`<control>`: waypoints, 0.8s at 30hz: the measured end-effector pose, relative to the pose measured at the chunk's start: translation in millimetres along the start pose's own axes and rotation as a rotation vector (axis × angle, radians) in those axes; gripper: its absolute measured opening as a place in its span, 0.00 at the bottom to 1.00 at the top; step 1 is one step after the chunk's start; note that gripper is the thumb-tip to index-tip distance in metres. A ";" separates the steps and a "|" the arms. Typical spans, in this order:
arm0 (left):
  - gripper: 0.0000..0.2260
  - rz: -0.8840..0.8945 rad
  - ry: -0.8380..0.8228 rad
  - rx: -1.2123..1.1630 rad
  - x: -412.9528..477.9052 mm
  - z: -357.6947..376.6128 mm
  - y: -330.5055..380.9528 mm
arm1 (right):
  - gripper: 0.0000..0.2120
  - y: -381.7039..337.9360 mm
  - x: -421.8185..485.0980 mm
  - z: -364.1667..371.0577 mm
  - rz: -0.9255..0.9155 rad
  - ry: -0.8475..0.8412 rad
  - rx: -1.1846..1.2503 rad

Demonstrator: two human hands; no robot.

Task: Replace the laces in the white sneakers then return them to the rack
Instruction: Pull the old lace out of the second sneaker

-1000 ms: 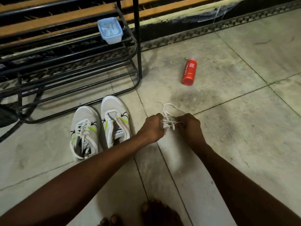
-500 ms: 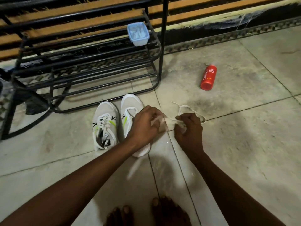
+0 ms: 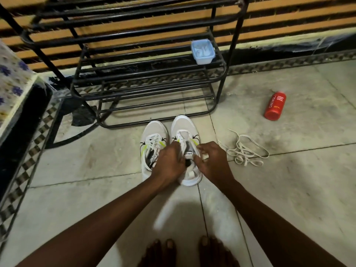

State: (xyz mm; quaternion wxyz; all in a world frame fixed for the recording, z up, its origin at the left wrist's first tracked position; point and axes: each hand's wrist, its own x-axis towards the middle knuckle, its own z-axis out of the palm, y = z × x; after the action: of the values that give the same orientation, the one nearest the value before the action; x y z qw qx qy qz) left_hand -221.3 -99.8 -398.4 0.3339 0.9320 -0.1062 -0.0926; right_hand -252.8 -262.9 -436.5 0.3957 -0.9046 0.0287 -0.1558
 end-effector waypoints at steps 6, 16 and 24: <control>0.14 0.049 -0.022 -0.025 6.4 11.7 4.8 | 0.09 2.6 -0.4 -11.2 0.053 0.052 -0.066; 0.10 0.173 0.181 -0.105 -6.0 -17.1 -13.2 | 0.10 -10.1 1.6 -25.9 0.038 0.068 -0.086; 0.11 -0.015 0.304 0.043 -12.8 -58.3 -63.0 | 0.12 -64.9 4.3 -5.1 -0.122 -0.005 -0.063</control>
State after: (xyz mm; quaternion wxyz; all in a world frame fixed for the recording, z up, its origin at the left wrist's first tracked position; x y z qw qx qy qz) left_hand -210.9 -13.9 -393.3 0.3254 0.9430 -0.0494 0.0494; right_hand -254.9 -222.7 -385.0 0.3571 -0.9170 -0.0224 -0.1764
